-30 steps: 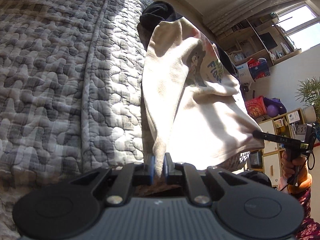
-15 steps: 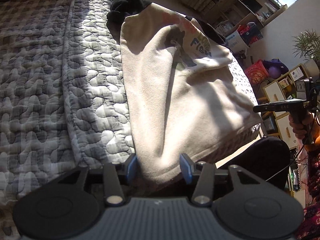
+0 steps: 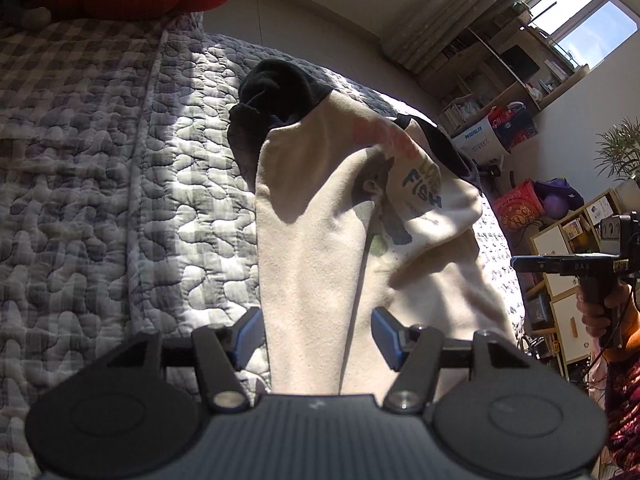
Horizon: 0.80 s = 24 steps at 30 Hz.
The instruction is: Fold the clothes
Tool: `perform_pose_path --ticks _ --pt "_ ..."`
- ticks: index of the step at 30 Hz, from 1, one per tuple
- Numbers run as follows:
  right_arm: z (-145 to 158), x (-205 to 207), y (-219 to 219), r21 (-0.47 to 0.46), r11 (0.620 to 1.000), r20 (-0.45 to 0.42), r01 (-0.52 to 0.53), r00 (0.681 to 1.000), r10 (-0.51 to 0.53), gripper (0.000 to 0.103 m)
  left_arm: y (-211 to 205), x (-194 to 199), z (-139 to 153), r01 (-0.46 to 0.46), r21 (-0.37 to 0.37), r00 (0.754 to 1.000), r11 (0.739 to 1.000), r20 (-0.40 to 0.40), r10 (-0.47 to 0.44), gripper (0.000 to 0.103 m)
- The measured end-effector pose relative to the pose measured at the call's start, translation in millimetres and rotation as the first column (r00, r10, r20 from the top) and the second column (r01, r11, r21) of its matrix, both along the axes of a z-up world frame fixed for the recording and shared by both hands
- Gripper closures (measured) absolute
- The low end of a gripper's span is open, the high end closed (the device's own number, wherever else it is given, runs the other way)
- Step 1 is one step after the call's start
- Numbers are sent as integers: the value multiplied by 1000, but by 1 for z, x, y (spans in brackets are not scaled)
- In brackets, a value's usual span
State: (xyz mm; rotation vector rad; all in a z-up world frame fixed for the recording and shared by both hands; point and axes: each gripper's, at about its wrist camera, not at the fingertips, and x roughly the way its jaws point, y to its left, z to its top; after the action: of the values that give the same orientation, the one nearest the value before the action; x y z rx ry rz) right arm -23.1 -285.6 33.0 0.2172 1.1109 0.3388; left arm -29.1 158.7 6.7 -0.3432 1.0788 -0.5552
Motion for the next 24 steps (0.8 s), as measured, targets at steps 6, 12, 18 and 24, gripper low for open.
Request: perform_pose_path --ticks 6,12,18,24 --pt "2 28 14 2 1000 11 -13 1000 13 40 3 35 5 -65 -37 998 997 9 66 40" --pt "5 60 30 9 999 42 -38 998 37 40 14 73 5 -143 -89 990 986 -14 143 40" --pt "13 95 44 19 999 90 -46 995 44 40 23 106 -3 -192 -149 981 970 -63 185 40" --pt "21 138 63 45 997 163 -61 985 53 40 17 134 -11 -231 -177 971 957 -104 215 40"
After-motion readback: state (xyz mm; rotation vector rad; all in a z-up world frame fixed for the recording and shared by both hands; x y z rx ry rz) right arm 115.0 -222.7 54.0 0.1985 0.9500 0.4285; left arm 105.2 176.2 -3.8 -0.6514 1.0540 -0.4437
